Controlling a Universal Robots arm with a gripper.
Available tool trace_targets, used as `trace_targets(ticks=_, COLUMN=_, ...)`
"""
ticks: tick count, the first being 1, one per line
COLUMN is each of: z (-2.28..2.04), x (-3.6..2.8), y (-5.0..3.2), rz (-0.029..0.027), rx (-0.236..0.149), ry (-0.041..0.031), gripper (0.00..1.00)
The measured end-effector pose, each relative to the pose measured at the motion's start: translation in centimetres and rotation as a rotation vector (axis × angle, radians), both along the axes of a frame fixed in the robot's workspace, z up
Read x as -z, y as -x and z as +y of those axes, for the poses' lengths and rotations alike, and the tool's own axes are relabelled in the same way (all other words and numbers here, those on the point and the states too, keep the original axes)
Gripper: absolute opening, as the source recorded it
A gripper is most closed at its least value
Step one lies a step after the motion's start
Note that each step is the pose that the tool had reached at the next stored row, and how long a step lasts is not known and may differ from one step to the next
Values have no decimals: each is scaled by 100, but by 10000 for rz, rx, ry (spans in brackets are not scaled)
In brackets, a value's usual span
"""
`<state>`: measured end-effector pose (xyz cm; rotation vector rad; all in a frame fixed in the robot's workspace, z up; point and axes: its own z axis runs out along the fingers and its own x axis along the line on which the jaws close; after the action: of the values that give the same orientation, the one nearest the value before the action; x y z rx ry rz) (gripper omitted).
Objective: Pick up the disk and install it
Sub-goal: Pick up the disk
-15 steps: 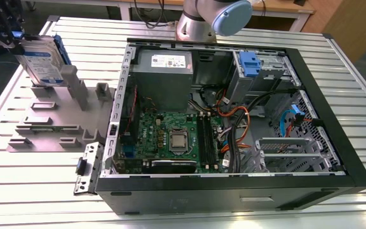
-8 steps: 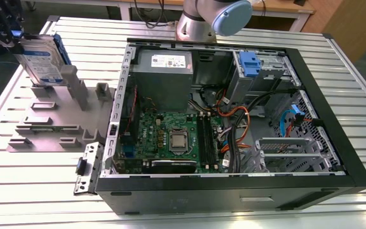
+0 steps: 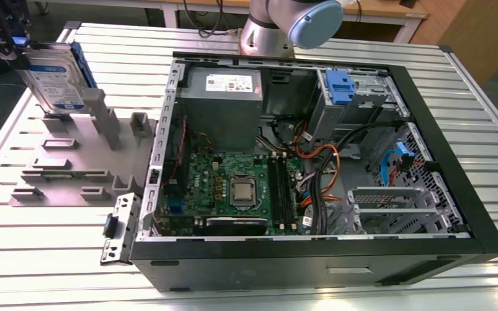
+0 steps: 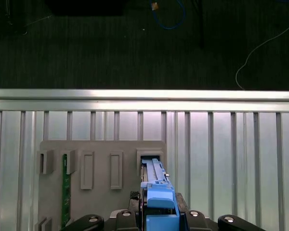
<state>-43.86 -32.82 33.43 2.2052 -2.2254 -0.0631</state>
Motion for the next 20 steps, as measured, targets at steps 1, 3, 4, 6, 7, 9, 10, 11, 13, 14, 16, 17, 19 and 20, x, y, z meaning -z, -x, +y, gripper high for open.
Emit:
trace_targets(ticks=1, z=0, x=-12, y=0, rz=1, rx=-1, ry=0, gripper=37)
trace_targets(ticks=3, z=0, x=-36, y=0, rz=0, rx=-1, ry=1, gripper=37)
trace_targets(ticks=4, z=0, x=-46, y=0, rz=-1, rx=-1, ry=1, gripper=37)
trace_targets(ticks=6, z=0, x=-62, y=0, rz=-1, rx=-1, ry=1, gripper=37)
trace_targets(ticks=7, z=0, x=-68, y=0, rz=-1, rx=-1, ry=1, gripper=37)
trace_targets(ticks=9, z=0, x=-67, y=0, rz=-4, rx=0, ry=0, gripper=37)
trace_targets(ticks=10, z=0, x=-75, y=0, rz=0, rx=-1, ry=1, gripper=37)
trace_targets(ticks=11, z=0, x=-82, y=0, rz=0, rx=0, ry=1, gripper=37)
trace_targets(ticks=13, z=0, x=-84, y=0, rz=0, rx=-1, ry=1, gripper=37)
trace_targets(ticks=14, z=0, x=-87, y=0, rz=1, rx=0, ry=2, gripper=37)
trace_targets(ticks=16, z=0, x=-99, y=0, rz=1, rx=-1, ry=2, gripper=37)
trace_targets(ticks=17, z=0, x=-105, y=0, rz=1, rx=-1, ry=2, gripper=37)
trace_targets(ticks=19, z=0, x=-117, y=0, rz=1, rx=-1, ry=2, gripper=37)
trace_targets(ticks=20, z=0, x=-122, y=0, rz=0, rx=-1, ry=1, gripper=37)
